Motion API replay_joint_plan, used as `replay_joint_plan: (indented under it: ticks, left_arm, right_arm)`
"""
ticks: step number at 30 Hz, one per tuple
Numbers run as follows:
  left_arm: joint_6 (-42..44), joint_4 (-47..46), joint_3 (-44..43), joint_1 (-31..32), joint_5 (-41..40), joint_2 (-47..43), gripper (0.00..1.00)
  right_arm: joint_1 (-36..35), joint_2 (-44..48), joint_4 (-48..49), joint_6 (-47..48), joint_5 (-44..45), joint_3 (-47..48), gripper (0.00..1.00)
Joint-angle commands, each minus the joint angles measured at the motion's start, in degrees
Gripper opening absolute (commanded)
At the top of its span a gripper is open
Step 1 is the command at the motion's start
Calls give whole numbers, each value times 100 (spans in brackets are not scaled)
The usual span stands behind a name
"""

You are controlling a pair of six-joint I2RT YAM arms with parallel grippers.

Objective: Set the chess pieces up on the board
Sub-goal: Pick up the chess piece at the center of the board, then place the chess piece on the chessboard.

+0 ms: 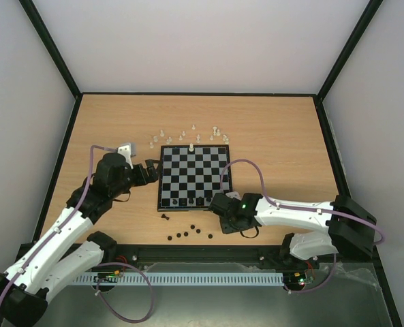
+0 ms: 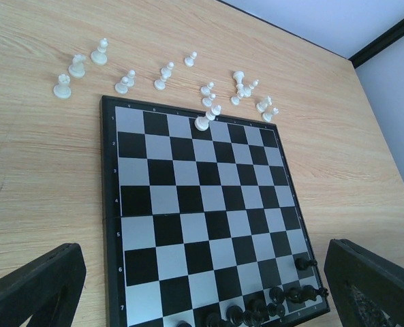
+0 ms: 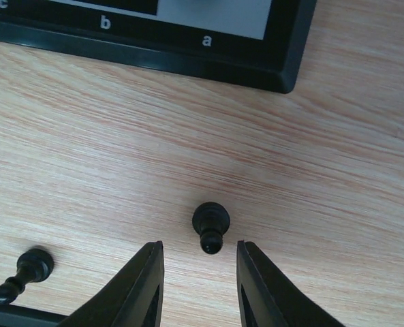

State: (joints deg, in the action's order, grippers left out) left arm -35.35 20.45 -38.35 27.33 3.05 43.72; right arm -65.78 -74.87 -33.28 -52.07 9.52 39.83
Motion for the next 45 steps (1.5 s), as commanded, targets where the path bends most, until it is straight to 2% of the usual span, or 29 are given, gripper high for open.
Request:
replay_joint_plan:
  ticks: [1, 8, 22, 29, 33, 39, 45]
  left_arm:
    - [30, -155, 95, -24, 117, 50, 99]
    - [33, -170, 115, -26, 126, 48, 99]
    - [47, -146, 85, -26, 126, 18, 99]
    - [57, -115, 76, -26, 110, 1, 99]
    - [56, -104, 91, -26, 99, -34, 99]
    - [87, -38, 75, -26, 33, -94, 99]
    - [74, -17, 108, -35, 11, -124, 99]
  right_arm:
    - [-45, -103, -43, -218, -15, -129, 30]
    - [-40, -316, 78, -190, 108, -115, 26]
    - [92, -346, 41, -53, 406, 18, 8]
    - [115, -44, -646, 218, 870, 1011, 6]
    - [478, -18, -785, 681, 973, 1596, 7]
    - [1114, -660, -498, 1447, 663, 2076, 7]
    - [1340, -1489, -194, 1878, 339, 2427, 7]
